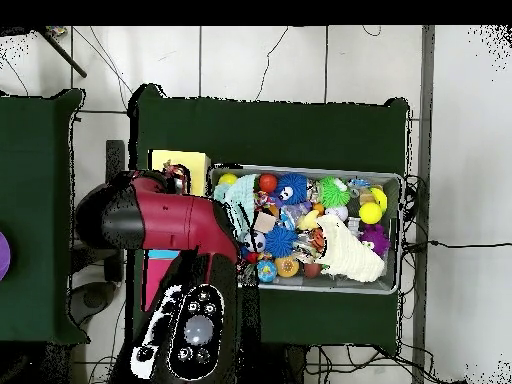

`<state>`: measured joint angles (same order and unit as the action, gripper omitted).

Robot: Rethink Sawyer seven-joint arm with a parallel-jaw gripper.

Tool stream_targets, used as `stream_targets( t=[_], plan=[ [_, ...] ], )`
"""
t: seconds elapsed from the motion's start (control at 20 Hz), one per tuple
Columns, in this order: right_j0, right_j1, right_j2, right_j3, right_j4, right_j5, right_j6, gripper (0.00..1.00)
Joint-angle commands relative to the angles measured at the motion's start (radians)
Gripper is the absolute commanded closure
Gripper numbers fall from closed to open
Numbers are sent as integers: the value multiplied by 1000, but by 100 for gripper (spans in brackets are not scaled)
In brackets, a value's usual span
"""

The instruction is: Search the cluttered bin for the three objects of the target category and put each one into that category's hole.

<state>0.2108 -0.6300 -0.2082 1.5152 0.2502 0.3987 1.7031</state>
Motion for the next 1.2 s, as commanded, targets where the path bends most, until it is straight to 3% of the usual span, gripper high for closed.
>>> stream_targets(
  t=[0.05, 0.15, 0.2, 0.4, 0.7, 0.8, 1.2],
  plan=[
    [-39, 27, 41, 45, 34, -45, 232, 100],
    [-39, 30, 40, 41, 34, -24, 227, 100],
    [-38, 31, 37, 37, 31, -12, 225, 0],
    [-36, 31, 32, 40, 31, 18, 225, 0],
    [-37, 30, 37, 46, 29, 9, 221, 0],
    [-34, 36, 33, 36, 20, -38, 219, 0],
    [-34, 32, 29, 35, 26, -24, 225, 0]
  ],
)
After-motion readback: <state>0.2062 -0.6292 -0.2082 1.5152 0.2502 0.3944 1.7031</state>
